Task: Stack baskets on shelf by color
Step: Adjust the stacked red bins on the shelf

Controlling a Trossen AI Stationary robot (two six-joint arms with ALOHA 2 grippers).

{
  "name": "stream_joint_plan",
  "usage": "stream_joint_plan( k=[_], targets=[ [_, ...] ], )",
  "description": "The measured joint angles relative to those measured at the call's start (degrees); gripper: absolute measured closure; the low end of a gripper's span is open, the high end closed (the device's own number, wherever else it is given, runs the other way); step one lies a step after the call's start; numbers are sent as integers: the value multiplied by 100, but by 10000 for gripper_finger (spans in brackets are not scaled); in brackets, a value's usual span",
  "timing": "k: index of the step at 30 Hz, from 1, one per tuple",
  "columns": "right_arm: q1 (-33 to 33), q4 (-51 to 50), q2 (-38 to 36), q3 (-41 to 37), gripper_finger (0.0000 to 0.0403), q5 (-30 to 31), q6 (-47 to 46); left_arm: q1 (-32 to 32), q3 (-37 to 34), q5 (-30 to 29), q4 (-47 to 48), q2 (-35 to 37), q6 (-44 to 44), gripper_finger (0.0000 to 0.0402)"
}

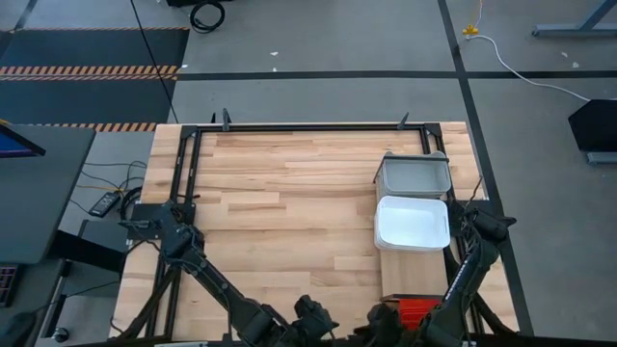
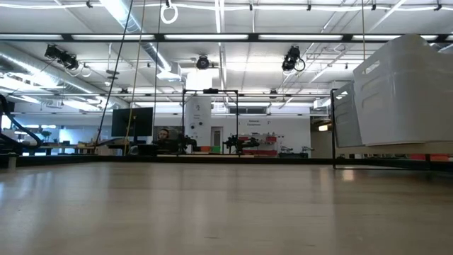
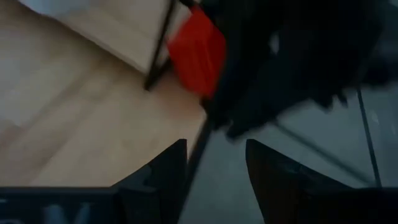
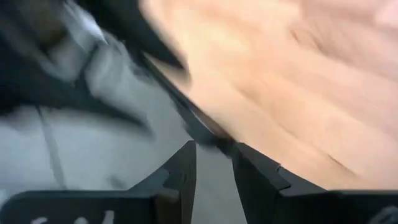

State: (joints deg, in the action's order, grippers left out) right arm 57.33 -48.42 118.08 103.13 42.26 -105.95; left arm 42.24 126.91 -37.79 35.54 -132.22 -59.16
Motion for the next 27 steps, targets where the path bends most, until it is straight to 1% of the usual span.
stream_joint_plan(
  k=[2, 3, 5, 7, 9, 11, 14, 18, 22, 24, 27],
  targets=[
    [-31, 188, 0, 78, 293, 554, -105, 21, 0, 319, 19, 0, 220, 230],
    [-61, 266, 0, 126, 293, 698, -37, 40, 0, 496, 23, 0, 337, 230],
    [-136, 514, 0, 255, 293, 758, 376, 57, 0, 826, 58, 0, 577, 230],
    [-183, 1094, 0, 379, 293, 768, 891, 78, 0, 1115, 139, 0, 795, 230],
    [-188, 1972, 0, 464, 293, 798, 1437, 80, 0, 1314, 281, 0, 1019, 230],
    [-166, 3220, 0, 477, 293, 876, 2224, 78, 0, 1555, 519, 1, 1151, 230],
    [-55, 4738, 0, 478, 295, 1207, 3293, 108, 21, 1732, 947, 52, 1177, 230],
    [287, 5887, 0, 479, 296, 2135, 4105, 209, 26, 1597, 1735, 272, 1236, 230],
    [676, 6835, 0, 489, 296, 2754, 4885, 315, 26, 1075, 2671, 576, 1350, 230],
    [807, 7077, 7, 671, 296, 3024, 5447, 345, 26, 773, 3005, 770, 1470, 230],
    [892, 7040, 4, 1168, 296, 3129, 6094, 312, 26, 459, 3317, 988, 1493, 230]
  ],
)
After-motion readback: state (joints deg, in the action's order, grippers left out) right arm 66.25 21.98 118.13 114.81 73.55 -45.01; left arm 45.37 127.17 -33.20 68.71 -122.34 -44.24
